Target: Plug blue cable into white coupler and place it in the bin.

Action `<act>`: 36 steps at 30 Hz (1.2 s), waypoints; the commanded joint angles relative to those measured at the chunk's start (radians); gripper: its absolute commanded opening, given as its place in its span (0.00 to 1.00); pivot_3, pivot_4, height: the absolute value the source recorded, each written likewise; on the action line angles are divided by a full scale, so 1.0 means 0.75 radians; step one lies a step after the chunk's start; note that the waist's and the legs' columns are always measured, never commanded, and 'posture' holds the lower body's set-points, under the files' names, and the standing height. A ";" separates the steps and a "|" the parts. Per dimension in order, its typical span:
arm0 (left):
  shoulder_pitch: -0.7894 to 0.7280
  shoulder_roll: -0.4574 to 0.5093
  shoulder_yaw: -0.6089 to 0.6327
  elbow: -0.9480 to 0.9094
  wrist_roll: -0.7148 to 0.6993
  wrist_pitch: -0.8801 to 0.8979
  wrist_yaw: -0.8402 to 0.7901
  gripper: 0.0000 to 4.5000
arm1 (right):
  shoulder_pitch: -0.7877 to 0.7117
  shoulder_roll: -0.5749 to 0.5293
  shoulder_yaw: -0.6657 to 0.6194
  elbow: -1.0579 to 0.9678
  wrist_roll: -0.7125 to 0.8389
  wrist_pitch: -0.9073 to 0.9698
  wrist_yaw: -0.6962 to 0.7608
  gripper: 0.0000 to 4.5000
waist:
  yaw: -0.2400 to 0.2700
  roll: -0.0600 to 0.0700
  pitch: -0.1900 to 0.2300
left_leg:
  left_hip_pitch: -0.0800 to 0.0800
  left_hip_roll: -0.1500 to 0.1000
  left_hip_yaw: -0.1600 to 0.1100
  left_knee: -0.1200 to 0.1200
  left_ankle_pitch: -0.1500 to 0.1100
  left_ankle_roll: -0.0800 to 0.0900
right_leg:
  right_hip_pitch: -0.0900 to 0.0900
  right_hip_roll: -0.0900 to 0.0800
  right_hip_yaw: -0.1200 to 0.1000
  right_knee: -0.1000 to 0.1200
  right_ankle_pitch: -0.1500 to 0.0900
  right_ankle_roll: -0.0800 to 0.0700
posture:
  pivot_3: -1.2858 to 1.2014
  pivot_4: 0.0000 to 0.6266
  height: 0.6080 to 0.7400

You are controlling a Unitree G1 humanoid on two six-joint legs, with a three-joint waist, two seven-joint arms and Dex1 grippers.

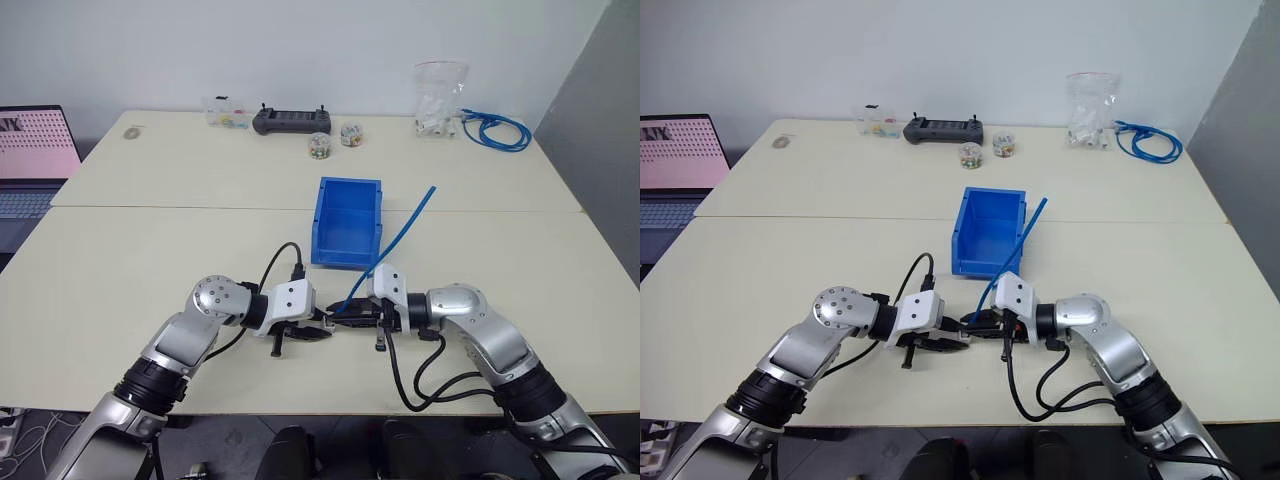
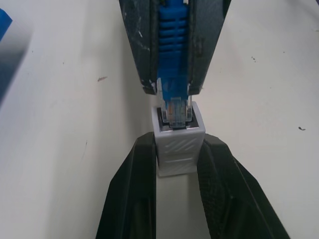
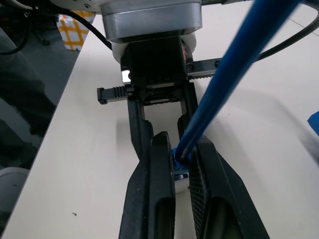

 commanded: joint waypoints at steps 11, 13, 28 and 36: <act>0.036 0.010 -0.050 -0.006 0.032 0.023 -0.028 0.18 | -0.112 -0.029 0.142 0.114 -0.127 -0.028 0.167 0.02 | -0.013 0.001 -0.001 | 0.001 0.000 0.000 0.000 0.000 0.000 | 0.001 0.000 0.000 0.000 0.000 0.000 | 0.52 0.24 1.00; 0.037 0.011 -0.050 -0.007 0.032 0.024 -0.028 0.18 | -0.131 -0.026 0.148 0.124 -0.126 -0.015 0.186 0.02 | -0.016 0.001 -0.001 | 0.001 0.000 0.000 0.000 0.000 0.000 | 0.001 0.000 0.000 0.000 0.001 -0.001 | 0.52 0.24 1.00; 0.026 -0.002 -0.052 -0.001 0.033 0.033 -0.023 0.18 | -0.113 -0.003 0.249 0.323 -0.199 -0.003 0.272 0.02 | -0.019 0.005 -0.013 | 0.008 0.000 0.001 -0.002 0.000 0.000 | 0.007 0.000 0.001 -0.001 -0.001 0.000 | 0.52 0.24 1.00; 0.066 -0.009 0.027 0.010 0.031 0.018 0.073 0.33 | -0.122 0.042 0.049 0.213 -0.093 0.003 0.159 0.02 | -0.022 0.010 -0.024 | 0.014 0.000 0.001 -0.003 -0.001 0.001 | 0.013 0.000 0.001 -0.002 -0.002 0.000 | 0.52 0.24 1.00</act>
